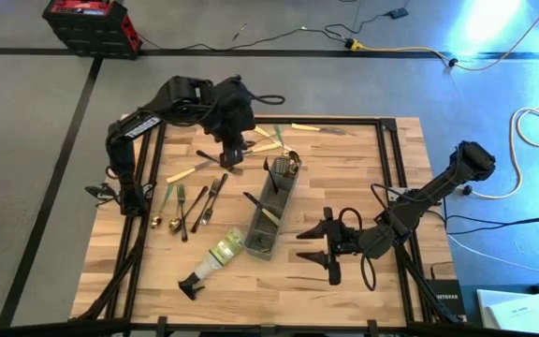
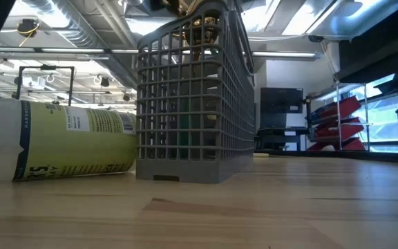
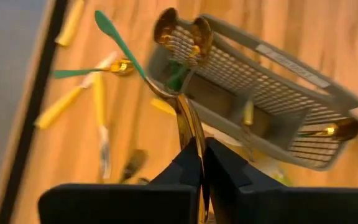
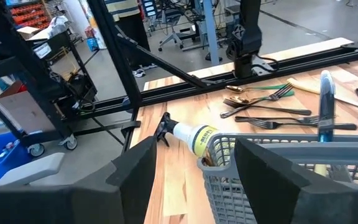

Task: Sort silverware
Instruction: Put the spoon into the silverware basket

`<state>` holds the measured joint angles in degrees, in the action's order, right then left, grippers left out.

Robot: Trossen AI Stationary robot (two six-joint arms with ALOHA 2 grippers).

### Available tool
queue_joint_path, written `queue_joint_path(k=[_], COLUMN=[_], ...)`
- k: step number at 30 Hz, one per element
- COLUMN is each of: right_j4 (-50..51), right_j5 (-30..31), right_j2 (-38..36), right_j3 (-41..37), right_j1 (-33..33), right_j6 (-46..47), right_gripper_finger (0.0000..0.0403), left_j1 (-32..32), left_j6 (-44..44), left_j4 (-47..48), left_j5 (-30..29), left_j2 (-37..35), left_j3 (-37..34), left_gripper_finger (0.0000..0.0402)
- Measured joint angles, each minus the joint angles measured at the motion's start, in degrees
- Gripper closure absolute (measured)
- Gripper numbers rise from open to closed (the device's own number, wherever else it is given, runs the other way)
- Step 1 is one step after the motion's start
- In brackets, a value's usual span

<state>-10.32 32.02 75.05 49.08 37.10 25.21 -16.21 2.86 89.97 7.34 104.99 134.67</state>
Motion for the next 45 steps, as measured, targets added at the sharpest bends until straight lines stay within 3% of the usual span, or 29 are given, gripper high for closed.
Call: queue_joint_path(k=[15,31,45], right_j4=[2.5,5.9,6.3], right_j5=[0.0,-1.7,-1.7], right_j2=[0.0,0.0,0.0], right_j3=[0.0,0.0,0.0], right_j1=[0.0,0.0,0.0], right_j6=[0.0,1.8,1.7], right_gripper_finger=[0.0204,0.0204,0.0204], left_j1=[-0.3,0.2,-0.4], left_j6=[-8.5,-14.7,-16.3], left_j4=[0.0,0.0,-3.6], left_j5=[15.0,15.4,13.8], left_j2=[2.2,12.6,15.6], left_j3=[-0.1,-0.1,-0.2], left_gripper_finger=[0.0401,0.0401,0.04])
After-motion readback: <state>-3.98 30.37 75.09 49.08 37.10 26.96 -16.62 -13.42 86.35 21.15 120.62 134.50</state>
